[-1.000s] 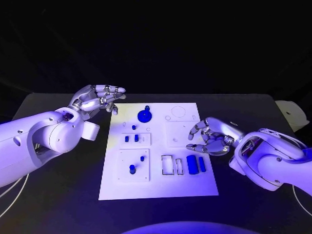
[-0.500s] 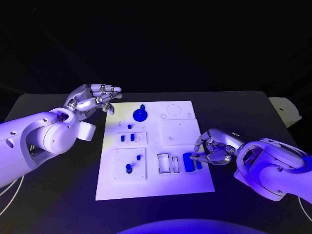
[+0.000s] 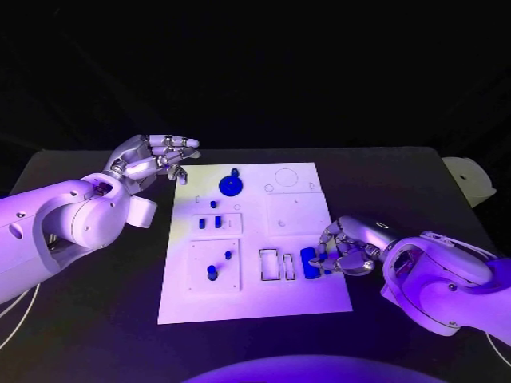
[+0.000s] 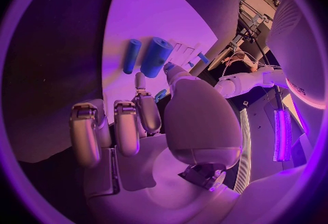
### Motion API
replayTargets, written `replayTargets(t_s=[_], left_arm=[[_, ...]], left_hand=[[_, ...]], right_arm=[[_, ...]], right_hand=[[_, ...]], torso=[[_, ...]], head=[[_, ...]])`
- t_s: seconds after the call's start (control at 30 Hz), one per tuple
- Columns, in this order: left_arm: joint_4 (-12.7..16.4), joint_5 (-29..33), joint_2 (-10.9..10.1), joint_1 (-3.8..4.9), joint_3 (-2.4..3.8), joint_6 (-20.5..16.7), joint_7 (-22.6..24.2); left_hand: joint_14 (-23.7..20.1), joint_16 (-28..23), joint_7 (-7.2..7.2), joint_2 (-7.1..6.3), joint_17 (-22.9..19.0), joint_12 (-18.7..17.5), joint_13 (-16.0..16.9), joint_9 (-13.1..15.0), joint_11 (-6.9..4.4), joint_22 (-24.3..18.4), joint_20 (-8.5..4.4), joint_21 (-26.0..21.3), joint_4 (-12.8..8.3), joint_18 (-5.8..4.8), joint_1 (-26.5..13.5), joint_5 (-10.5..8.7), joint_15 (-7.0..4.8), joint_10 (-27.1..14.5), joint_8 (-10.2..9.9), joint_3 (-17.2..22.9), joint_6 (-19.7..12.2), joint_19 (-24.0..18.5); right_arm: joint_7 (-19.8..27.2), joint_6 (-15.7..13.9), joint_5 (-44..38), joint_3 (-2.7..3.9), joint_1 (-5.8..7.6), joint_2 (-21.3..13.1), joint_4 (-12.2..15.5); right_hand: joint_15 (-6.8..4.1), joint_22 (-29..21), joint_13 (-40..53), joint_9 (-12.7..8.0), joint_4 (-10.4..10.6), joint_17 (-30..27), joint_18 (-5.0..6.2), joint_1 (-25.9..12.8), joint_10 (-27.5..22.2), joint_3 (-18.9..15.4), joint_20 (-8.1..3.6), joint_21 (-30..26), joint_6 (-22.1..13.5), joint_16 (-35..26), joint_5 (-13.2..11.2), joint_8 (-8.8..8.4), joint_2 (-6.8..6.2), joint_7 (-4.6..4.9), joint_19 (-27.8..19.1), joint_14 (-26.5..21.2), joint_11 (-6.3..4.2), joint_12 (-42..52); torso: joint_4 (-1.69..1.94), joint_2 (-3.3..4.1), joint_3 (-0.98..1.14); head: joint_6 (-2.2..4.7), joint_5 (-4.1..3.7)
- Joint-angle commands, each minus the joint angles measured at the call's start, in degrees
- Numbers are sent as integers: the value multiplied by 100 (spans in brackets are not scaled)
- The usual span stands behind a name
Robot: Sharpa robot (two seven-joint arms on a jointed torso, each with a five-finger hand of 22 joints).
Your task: Assemble the parts on the task board
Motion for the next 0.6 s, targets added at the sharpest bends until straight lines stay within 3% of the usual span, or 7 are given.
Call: replayTargets(t_s=[0.03,0.6], left_arm=[[21,25,-1,2,3,29,74],[29,25,-17,3,3,33,55]], left_hand=[[-33,35,-6,-1,5,22,8,-6,-4,-10,24,-27,-2,85,-56,-14,-12,-38,10,-24,-30,9],[-33,35,-6,-1,5,22,8,-6,-4,-10,24,-27,-2,85,-56,-14,-12,-38,10,-24,-30,9]], right_arm=[[-148,28,-210,-1,-17,19,15],[-180,138,-244,-1,-93,210,-39]], right_hand=[[-33,1505,421,14,0,1093,-38,-57,34,-42,-28,30,-24,29,35,24,5,-15,599,527,3,48],[-42,1505,469,27,0,1112,-38,-74,66,-108,-33,30,9,38,58,56,39,-29,599,530,-9,102]], torso=[[-2,0,-1],[-4,-2,3]], head=[[-21,2],[-46,25]])
